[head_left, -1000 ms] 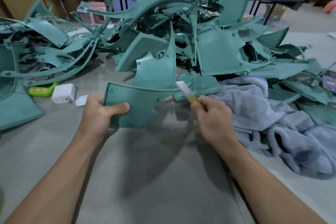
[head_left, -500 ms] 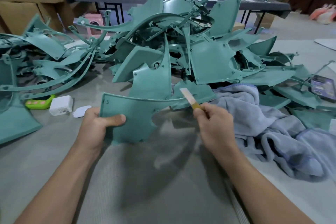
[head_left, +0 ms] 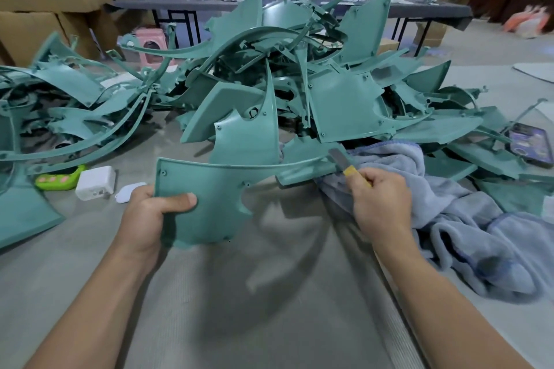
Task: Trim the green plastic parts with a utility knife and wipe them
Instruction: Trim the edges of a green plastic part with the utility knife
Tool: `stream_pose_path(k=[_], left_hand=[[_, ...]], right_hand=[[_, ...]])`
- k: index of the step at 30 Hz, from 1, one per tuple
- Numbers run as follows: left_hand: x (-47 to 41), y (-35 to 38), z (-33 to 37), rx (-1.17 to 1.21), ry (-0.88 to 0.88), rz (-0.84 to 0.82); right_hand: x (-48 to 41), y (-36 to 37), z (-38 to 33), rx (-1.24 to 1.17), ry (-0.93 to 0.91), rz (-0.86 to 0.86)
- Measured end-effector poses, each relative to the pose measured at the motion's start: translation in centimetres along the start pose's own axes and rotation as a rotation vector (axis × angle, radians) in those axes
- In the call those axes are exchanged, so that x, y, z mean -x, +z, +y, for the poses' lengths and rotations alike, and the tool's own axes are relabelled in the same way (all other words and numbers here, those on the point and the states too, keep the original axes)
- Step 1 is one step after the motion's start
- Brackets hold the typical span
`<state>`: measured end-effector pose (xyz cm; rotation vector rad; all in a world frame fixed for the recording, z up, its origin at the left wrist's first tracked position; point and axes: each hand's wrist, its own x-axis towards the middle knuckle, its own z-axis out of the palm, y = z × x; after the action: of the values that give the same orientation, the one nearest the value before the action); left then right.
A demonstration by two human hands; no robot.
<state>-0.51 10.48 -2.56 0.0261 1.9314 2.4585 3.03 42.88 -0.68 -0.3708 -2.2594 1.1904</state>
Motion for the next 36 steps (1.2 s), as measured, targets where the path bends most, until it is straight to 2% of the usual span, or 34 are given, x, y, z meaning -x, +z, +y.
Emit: stream_pose_path(k=[4, 10, 15, 18, 20, 25, 29, 31, 33, 34, 36], left_hand=[[0.1, 0.1, 0.2, 0.012, -0.087, -0.04], [0.0, 0.2, 0.5, 0.028, -0.249, -0.103], [-0.1, 0.5, 0.6, 0.003, -0.299, -0.076], [0.1, 0.9, 0.6, -0.025, -0.29, -0.06], [0.1, 1.1, 0.7, -0.04, -0.287, -0.047], [0.1, 1.4, 0.8, -0.074, -0.301, -0.026], [0.1, 1.2, 0.8, -0.082, -0.294, -0.024], [0.1, 1.1, 0.9, -0.073, -0.297, -0.032], [0.1, 1.2, 0.9, -0.066, -0.301, -0.039], [0.1, 1.1, 0.9, -0.057, -0.302, -0.038], [0.3, 0.9, 0.9, -0.029, -0.296, -0.034]], right_hand=[[0.9, -0.3, -0.3, -0.248, -0.082, -0.015], [2.3, 0.2, -1.7, -0.348, -0.142, -0.054], [3.6, 1.1, -1.7, -0.145, -0.242, -0.173], [2.4, 1.3, -0.7, 0.108, -0.126, -0.072], [1.7, 0.8, -0.2, 0.177, -0.026, -0.011], [3.1, 1.6, -0.8, 0.04, -0.172, -0.155], [2.2, 0.6, -0.6, 0.132, -0.069, -0.021], [2.3, 0.3, -0.5, 0.016, -0.121, -0.038], [3.2, 0.8, -1.1, -0.129, -0.176, -0.16], [3.4, 1.2, -1.2, -0.128, -0.189, -0.194], [3.1, 1.5, -1.0, 0.021, -0.159, -0.128]])
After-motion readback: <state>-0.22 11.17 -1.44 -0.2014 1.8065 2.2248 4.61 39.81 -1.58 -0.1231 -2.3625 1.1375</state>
